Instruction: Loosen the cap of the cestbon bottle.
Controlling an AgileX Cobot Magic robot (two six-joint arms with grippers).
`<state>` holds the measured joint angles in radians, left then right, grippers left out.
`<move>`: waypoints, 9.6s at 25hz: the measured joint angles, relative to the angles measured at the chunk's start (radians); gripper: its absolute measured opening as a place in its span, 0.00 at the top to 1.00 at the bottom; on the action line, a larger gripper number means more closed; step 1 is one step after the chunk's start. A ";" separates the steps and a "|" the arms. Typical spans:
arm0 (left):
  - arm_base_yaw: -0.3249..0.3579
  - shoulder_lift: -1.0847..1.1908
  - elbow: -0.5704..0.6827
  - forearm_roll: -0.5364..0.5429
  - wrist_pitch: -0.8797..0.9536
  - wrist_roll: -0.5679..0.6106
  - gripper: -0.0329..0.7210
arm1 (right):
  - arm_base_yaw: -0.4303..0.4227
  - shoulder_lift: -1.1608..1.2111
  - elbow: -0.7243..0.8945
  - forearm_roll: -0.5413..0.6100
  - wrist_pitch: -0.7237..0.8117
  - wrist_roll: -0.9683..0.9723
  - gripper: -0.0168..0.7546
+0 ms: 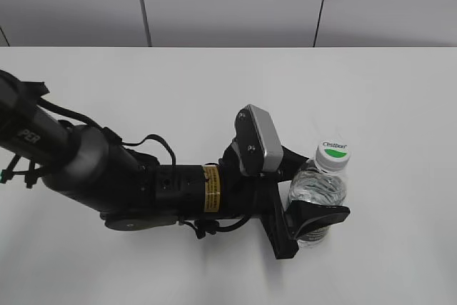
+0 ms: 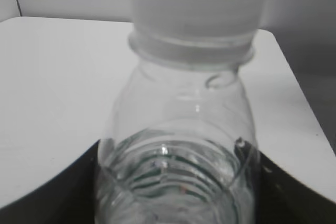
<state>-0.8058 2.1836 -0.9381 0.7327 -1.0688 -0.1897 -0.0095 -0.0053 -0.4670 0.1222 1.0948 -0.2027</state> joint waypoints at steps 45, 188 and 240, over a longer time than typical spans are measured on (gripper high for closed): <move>0.000 0.041 -0.001 -0.006 -0.102 0.007 0.26 | 0.623 1.526 -0.853 -0.099 0.114 0.282 0.33; 0.000 0.041 -0.001 0.001 -0.104 0.015 0.26 | 0.623 1.659 -0.829 -0.036 0.131 0.252 0.58; 0.000 0.041 -0.001 -0.004 -0.102 0.013 0.26 | 0.623 1.622 -0.823 -0.067 0.127 0.335 0.61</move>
<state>-0.8058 2.2246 -0.9387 0.7282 -1.1711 -0.1763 0.6132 1.6165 -1.2902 0.0554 1.2217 0.1323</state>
